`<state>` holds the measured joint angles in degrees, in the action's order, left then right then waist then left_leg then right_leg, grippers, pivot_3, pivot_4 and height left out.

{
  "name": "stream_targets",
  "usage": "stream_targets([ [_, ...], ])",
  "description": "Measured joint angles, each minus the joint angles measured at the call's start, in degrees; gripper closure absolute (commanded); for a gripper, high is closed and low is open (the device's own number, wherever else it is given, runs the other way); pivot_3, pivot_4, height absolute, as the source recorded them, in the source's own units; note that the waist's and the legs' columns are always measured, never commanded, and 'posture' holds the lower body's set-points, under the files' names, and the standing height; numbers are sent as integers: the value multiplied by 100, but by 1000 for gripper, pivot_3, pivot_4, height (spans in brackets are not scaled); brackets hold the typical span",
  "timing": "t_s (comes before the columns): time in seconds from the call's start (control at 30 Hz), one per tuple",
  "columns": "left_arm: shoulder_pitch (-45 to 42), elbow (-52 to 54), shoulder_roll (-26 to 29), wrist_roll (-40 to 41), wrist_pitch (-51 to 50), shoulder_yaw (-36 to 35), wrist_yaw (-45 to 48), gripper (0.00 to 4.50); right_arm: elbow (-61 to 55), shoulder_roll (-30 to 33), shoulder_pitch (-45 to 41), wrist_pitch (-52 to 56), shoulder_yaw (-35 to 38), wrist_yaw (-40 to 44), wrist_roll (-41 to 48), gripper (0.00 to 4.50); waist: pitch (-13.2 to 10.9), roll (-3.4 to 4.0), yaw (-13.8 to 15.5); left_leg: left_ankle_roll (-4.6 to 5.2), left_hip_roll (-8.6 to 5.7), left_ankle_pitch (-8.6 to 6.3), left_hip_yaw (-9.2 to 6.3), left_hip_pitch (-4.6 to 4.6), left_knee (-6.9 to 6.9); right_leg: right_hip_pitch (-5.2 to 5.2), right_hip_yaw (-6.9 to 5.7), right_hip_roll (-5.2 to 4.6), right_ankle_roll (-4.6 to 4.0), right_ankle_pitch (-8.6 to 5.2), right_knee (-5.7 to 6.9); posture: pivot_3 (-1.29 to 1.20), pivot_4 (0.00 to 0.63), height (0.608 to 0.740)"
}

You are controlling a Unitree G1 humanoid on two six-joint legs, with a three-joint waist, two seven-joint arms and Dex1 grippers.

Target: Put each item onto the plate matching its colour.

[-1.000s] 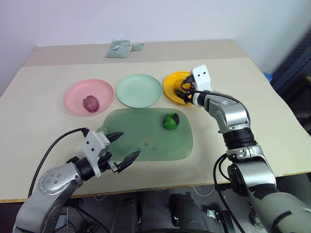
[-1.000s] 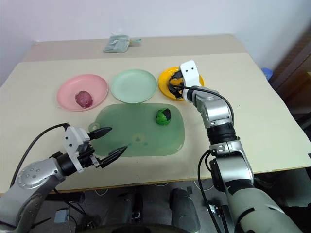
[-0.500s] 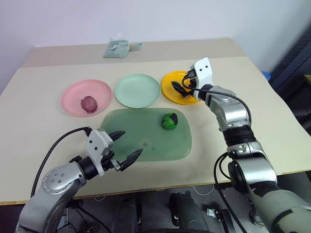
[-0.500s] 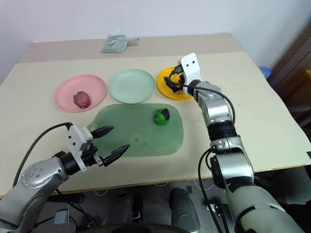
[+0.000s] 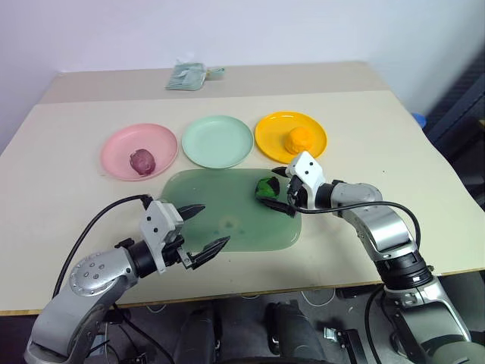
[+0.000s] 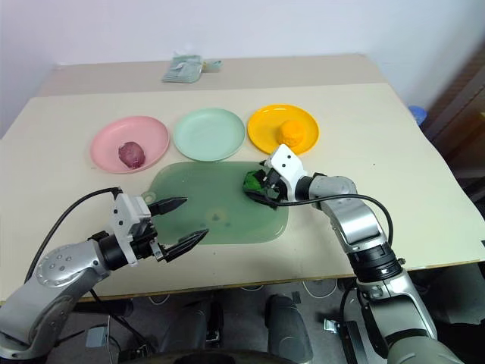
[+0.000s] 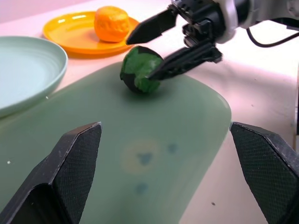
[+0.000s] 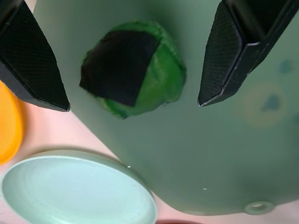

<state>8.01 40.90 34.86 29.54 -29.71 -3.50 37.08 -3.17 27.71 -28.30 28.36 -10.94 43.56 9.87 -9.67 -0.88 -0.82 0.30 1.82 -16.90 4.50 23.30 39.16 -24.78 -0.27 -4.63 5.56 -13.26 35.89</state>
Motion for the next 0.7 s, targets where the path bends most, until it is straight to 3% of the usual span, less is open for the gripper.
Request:
stream_targets([
  [0.23,-88,-8,-16,-6,-9,61,-12,0,368,-234,-5,-11,-15,-126,-80,27,0,0,2,0,-1,0,0,1,0,1,0,1,0,0,-2,0,150,740],
  [0.33,-65,-5,-19,-8,-10,63,-45,0,460,-297,-5,-30,-35,-137,-87,866,0,0,1,0,-2,0,0,0,1,1,0,1,0,0,-1,0,150,740],
  [0.47,33,-2,-18,-11,-10,63,-90,0,478,-382,-9,-57,-29,-175,-86,2582,0,0,-1,0,-1,0,-1,0,1,1,0,2,1,0,-1,0,150,740],
  [0.7,76,-8,-21,-38,4,35,-180,0,474,-688,-335,-9,72,-233,54,2582,0,0,-37,0,0,0,1,0,1,-1,0,6,2,1,2,0,150,740],
])
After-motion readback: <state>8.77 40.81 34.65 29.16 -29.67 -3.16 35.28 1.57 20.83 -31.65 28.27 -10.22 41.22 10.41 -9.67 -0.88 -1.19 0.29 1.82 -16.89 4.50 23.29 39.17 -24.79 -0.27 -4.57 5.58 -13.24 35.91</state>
